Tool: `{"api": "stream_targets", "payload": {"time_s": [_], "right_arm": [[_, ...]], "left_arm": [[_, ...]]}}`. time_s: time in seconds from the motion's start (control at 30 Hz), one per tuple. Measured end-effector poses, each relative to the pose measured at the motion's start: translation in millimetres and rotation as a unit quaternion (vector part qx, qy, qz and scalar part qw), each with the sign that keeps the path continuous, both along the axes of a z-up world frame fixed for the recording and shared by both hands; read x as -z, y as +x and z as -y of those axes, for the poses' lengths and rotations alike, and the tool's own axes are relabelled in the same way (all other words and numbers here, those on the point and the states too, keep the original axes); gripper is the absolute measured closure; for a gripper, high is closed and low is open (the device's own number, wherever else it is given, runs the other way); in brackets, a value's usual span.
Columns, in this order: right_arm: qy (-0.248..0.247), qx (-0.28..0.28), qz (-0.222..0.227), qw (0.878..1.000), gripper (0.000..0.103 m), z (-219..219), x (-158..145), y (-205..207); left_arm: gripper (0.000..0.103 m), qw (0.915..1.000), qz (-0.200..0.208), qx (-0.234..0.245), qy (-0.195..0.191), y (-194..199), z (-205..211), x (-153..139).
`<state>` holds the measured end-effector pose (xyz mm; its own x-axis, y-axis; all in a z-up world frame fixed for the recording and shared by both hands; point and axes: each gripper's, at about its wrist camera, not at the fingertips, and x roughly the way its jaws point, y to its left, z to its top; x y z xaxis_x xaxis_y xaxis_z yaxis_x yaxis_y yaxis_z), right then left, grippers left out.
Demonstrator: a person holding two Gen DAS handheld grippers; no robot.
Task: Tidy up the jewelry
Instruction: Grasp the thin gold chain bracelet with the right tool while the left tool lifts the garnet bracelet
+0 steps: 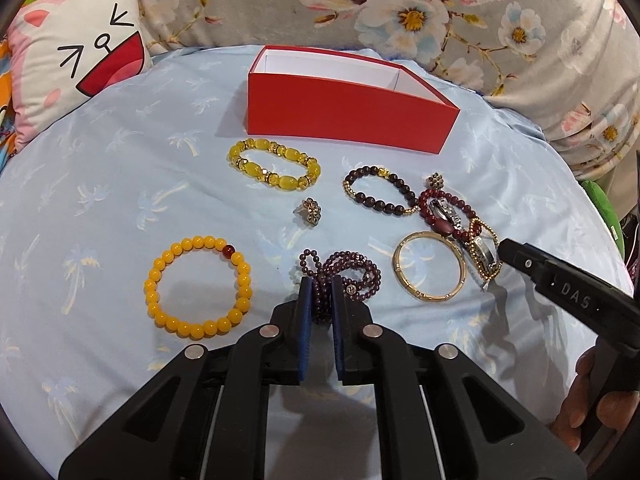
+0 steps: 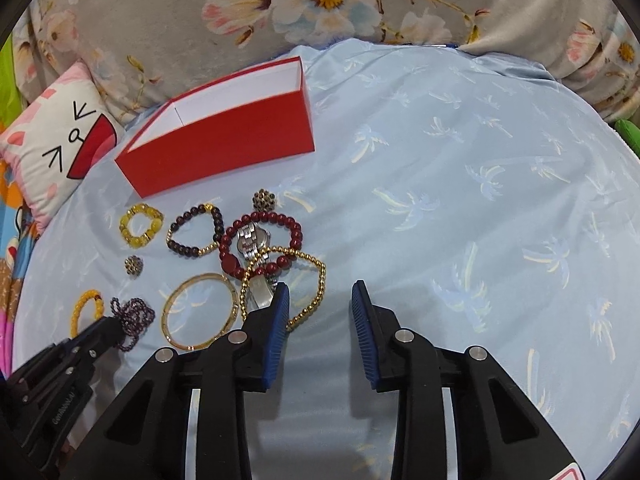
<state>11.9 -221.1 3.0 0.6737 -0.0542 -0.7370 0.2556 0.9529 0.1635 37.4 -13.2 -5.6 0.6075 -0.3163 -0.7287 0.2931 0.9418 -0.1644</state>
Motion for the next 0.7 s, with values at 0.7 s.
{"api": "stream_targets", "payload": {"time_s": [0.7], "right_arm": [[-0.027, -0.002, 0.000, 1.000, 0.100, -5, 2, 1]], "left_arm": [[0.093, 1.0000, 0.001, 0.004, 0.002, -1, 3, 1]]}}
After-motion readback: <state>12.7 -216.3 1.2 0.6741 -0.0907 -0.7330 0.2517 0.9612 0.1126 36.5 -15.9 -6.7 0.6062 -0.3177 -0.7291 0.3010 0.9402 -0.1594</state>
